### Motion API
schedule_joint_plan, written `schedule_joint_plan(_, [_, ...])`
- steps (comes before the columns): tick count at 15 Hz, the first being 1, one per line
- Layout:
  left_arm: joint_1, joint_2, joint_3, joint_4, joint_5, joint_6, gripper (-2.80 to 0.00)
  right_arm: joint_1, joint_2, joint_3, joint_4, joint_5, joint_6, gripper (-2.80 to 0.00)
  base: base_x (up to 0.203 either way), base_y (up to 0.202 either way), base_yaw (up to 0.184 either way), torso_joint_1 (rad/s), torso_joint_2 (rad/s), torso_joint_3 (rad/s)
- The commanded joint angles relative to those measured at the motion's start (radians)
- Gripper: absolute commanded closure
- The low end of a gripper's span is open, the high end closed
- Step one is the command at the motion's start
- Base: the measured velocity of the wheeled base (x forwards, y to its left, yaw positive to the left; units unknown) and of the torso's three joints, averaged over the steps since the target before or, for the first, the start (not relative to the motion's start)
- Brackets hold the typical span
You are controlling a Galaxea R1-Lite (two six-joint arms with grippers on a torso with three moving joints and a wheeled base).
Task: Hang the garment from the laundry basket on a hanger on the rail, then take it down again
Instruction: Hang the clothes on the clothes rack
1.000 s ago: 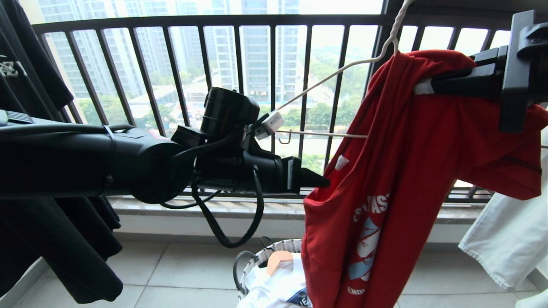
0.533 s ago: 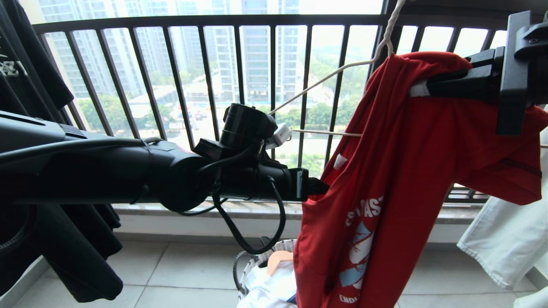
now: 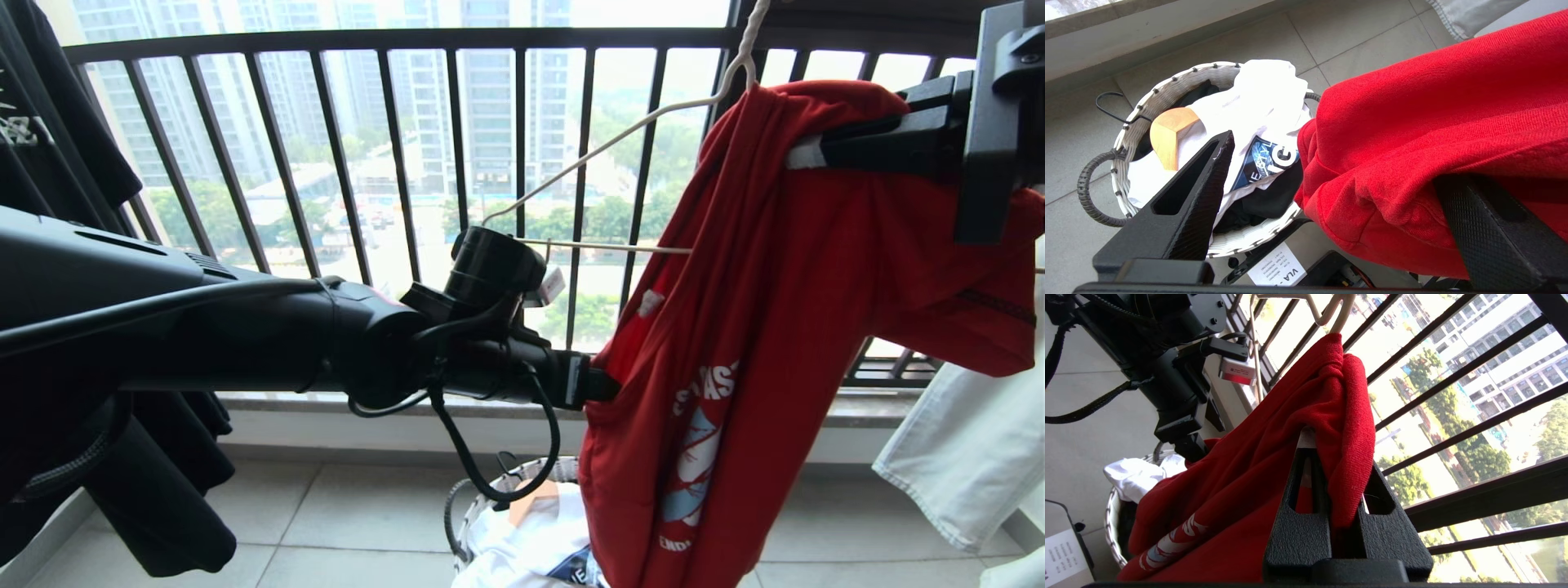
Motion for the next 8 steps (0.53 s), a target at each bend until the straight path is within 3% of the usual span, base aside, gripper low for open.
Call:
schedule_joint_plan(1, [-0.001,0.024,-0.013,-0.003,0.016,-0.001,-2.8,0.0,0.002,-0.006,0.002,0.0,-0.004,0.0,0.0,0.0,0.0,0.0,0.0,0.0])
schedule_joint_plan(5, [-0.001,0.015,-0.01,-0.009,0.021,0.0,-2.8,-0.001,0.002,-0.006,0.002,0.0,-0.004,0.0,0.0,0.0,0.0,0.0,0.0,0.0])
schedule_joint_plan(6, [-0.001,0.015,-0.01,-0.009,0.025,-0.001,0.0,-0.001,0.002,-0.007,0.002,0.0,-0.004,0.0,0.0,0.0,0.0,0.0,0.0,0.0])
schedule_joint_plan(8, [-0.001,0.009,-0.01,-0.009,0.025,-0.001,0.0,-0.002,0.002,-0.007,0.002,-0.002,-0.004,0.0,0.0,0.0,0.0,0.0,0.0,0.0])
